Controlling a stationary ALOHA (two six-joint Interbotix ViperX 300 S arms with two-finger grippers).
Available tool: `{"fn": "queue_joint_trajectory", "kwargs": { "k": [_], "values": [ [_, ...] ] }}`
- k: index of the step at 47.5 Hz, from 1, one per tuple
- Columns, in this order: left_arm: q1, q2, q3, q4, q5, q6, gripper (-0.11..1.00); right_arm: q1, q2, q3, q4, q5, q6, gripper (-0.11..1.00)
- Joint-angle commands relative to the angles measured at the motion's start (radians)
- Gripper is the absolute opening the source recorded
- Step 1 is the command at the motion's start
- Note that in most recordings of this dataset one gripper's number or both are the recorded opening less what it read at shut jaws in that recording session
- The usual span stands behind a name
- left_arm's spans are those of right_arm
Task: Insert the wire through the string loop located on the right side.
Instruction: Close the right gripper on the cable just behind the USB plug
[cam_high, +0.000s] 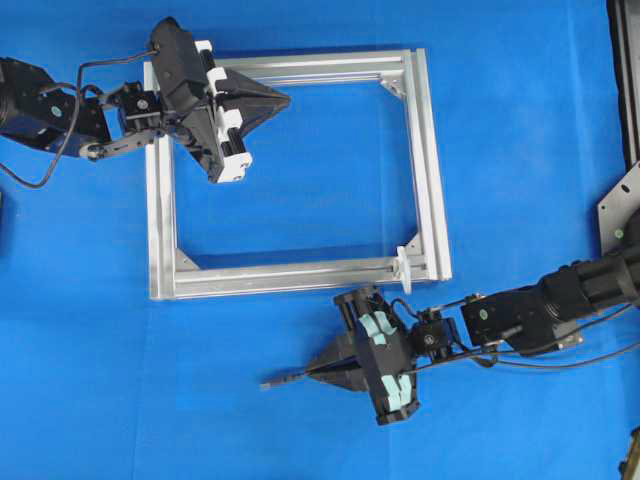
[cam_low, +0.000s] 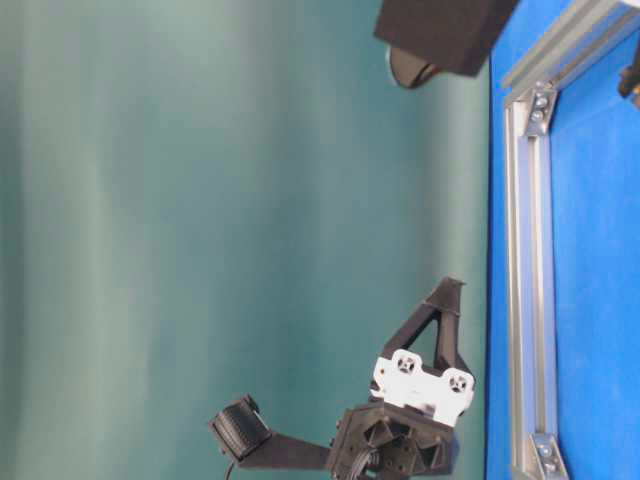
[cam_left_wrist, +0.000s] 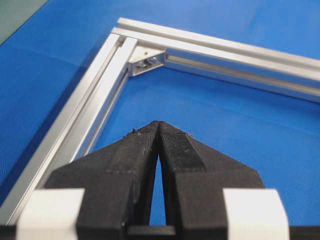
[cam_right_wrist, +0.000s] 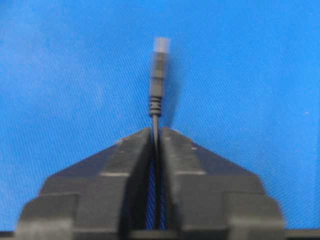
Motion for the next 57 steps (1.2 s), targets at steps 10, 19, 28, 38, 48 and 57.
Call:
{"fn": "queue_joint_trajectory", "kwargs": {
  "k": [10, 19, 28, 38, 48, 57],
  "values": [
    [0.003, -0.031, -0.009, 0.002, -0.005, 0.000, 0.00, -0.003, -0.018, -0.012, -0.006, 0.000, 0.000, -0.03],
    [0.005, -0.031, -0.008, 0.002, -0.005, 0.000, 0.00, -0.003, -0.020, -0.015, -0.006, 0.003, 0.002, -0.03],
    [0.005, -0.031, -0.009, 0.002, -0.005, 0.000, 0.00, -0.003, -0.058, -0.009, -0.006, 0.023, 0.003, -0.03],
    [0.003, -0.031, -0.008, 0.002, -0.005, 0.000, 0.00, -0.005, -0.143, -0.011, -0.006, 0.106, -0.003, -0.03],
    [0.005, -0.031, -0.008, 0.002, -0.005, 0.000, 0.00, -0.011, -0.245, -0.009, -0.006, 0.186, -0.003, -0.03],
    [0.005, -0.031, -0.008, 0.002, -0.005, 0.000, 0.00, -0.020, -0.299, -0.011, -0.006, 0.235, -0.003, -0.03]
  ]
}}
